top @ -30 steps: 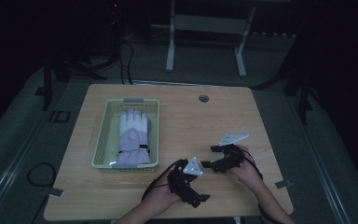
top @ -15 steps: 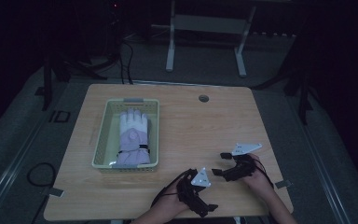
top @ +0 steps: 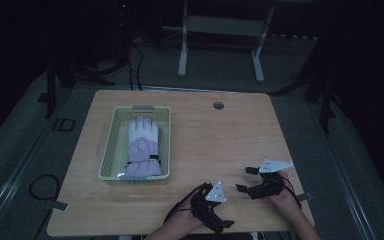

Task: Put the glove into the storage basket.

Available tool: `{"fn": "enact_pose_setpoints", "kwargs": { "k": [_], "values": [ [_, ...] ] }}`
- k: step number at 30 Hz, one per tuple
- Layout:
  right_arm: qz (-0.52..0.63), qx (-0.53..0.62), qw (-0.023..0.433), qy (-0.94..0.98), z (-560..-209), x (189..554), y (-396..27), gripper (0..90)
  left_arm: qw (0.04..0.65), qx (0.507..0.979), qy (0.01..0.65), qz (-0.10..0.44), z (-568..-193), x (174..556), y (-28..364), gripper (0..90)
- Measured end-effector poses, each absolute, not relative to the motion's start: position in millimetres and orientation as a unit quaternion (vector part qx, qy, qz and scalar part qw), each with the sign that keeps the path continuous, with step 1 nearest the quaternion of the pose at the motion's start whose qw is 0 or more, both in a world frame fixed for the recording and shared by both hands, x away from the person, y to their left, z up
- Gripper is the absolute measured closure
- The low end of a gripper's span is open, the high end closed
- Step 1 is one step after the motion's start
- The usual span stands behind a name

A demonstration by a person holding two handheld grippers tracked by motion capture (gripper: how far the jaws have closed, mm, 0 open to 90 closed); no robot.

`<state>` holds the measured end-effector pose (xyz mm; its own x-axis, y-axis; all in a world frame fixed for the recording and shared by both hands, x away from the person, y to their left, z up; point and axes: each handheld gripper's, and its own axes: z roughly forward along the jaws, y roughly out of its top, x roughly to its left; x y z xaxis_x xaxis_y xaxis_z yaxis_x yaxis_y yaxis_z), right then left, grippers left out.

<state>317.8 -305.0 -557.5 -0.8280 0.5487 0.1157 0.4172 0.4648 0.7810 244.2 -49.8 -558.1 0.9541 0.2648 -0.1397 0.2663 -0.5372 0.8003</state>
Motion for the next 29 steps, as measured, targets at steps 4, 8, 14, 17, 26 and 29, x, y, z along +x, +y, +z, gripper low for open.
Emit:
{"fn": "enact_pose_setpoints", "kwargs": {
  "k": [4,8,14,17,26,29],
  "values": [
    [0.426,0.289,0.079,0.854,-561,315,-309,13.9,0.457,0.878,0.143,0.015,-562,241,-48,2.1],
    [0.431,0.290,0.091,0.850,-561,314,-311,13.1,0.452,0.880,0.143,0.015,-565,240,-46,2.1],
    [0.434,0.272,0.116,0.851,-560,313,-311,13.4,0.459,0.876,0.145,0.019,-565,238,-45,2.1],
    [0.429,0.265,0.120,0.855,-560,313,-309,13.8,0.467,0.871,0.150,0.014,-565,237,-42,2.1],
    [0.427,0.268,0.117,0.856,-560,314,-309,15.5,0.465,0.872,0.151,0.009,-569,238,-39,2.1],
    [0.427,0.267,0.115,0.856,-561,315,-309,16.7,0.470,0.869,0.152,0.006,-569,238,-38,2.1]
  ]
}}
